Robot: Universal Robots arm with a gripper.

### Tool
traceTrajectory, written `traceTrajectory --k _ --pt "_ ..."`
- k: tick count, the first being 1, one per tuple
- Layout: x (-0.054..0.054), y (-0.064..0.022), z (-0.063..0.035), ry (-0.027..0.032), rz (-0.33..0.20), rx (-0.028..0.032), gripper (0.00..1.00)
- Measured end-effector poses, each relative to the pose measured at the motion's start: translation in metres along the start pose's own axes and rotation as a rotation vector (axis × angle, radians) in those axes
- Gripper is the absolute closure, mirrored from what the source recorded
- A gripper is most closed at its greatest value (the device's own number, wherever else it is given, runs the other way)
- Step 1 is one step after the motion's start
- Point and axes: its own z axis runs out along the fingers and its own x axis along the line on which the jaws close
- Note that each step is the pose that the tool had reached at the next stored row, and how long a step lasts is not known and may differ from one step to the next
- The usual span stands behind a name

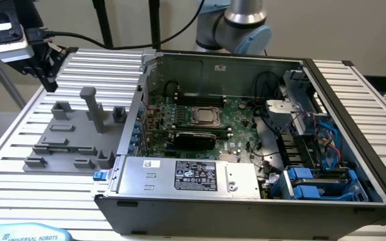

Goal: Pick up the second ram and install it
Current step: 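Reach for the second ram, then pick up the second ram and move it above second insertion slot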

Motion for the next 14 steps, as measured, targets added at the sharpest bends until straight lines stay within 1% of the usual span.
traceTrajectory --k 5,6,8,14 --pt "0.023 -0.0019 0.0071 -0.0002 0.0 0.0021 0.89" --pt "0.026 -0.0022 0.0081 -0.0003 0.0 0.0027 0.89" --pt "0.029 -0.0024 0.009 -0.0004 0.0 0.0029 0.89" --pt "0.029 -0.0024 0.009 -0.0003 0.0 0.003 0.89"
